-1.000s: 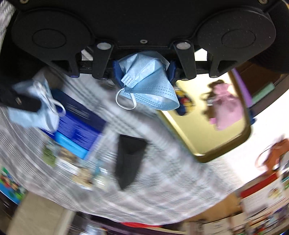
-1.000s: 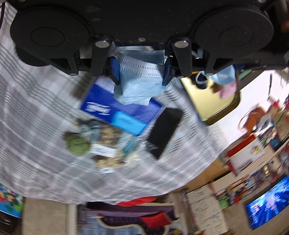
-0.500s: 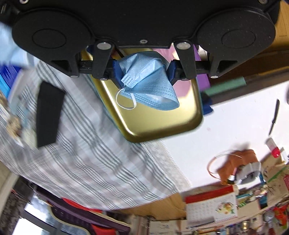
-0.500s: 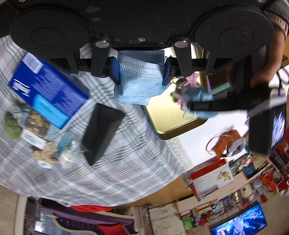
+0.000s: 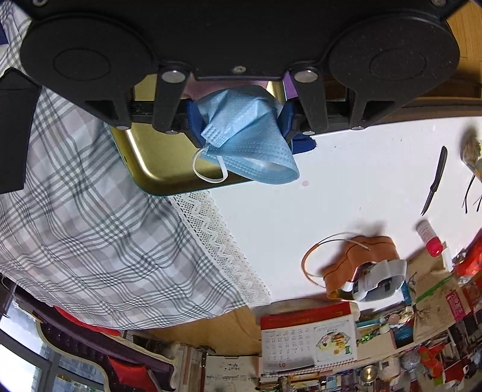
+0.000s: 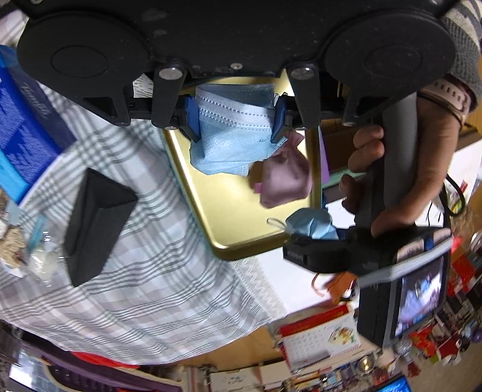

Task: Organize soft objects
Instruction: 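Carry the mask with the left tool while the right tool carries its mask to the tray, then open the left tool over the tray while the right tool releases its mask there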

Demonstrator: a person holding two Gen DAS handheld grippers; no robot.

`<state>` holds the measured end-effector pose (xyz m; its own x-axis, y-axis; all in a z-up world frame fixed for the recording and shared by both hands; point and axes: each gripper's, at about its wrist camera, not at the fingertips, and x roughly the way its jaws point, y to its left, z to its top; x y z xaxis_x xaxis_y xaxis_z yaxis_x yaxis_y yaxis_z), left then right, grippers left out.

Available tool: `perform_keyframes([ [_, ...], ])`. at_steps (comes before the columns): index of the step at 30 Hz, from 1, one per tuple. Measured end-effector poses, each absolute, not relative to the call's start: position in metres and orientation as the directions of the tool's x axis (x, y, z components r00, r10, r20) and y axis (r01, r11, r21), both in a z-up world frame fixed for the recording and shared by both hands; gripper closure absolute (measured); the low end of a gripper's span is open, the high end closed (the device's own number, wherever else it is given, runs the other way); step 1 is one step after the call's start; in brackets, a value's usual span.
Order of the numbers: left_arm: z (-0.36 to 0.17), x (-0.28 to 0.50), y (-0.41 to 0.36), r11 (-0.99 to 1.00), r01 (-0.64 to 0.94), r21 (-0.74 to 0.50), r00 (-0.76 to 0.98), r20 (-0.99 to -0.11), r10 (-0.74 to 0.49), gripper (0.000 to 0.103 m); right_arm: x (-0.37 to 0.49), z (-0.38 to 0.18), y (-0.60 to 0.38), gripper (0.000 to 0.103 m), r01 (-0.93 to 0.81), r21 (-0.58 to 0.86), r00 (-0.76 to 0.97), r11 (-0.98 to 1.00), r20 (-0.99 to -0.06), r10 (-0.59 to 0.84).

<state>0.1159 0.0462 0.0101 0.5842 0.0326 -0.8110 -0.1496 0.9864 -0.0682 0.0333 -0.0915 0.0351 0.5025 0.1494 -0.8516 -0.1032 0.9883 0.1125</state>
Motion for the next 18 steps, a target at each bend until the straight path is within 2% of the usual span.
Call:
perform_keyframes([
  [3,0.013,0.119,0.045,0.981,-0.163,-0.102,0.585,-0.811,0.013,0.054,0.038,0.026,-0.083,0.056,-0.122,0.104,0.493,0.987,-0.857,0.151],
  [7,0.019,0.126,0.035,0.984,-0.165,-0.067,0.606,-0.794,0.047,0.054,0.044,0.022,-0.078,0.056,-0.146,0.099,0.488,0.984,-0.858,0.159],
  [10,0.022,0.128,0.029,0.986,-0.156,-0.05,0.623,-0.78,0.059,0.043,0.051,0.02,-0.072,0.054,-0.163,0.082,0.507,0.983,-0.848,0.154],
  [12,0.024,0.127,0.027,0.988,-0.153,-0.028,0.639,-0.765,0.077,0.031,0.055,0.017,-0.071,0.048,-0.162,0.057,0.524,0.985,-0.841,0.134],
  [14,0.024,0.126,0.025,0.987,-0.16,0.012,0.649,-0.752,0.114,0.028,0.058,0.014,-0.072,0.042,-0.157,0.031,0.528,0.987,-0.842,0.11],
  [18,0.022,0.127,0.027,0.985,-0.171,0.007,0.641,-0.759,0.116,0.026,0.059,0.006,-0.077,0.039,-0.142,0.035,0.511,0.989,-0.854,0.103],
])
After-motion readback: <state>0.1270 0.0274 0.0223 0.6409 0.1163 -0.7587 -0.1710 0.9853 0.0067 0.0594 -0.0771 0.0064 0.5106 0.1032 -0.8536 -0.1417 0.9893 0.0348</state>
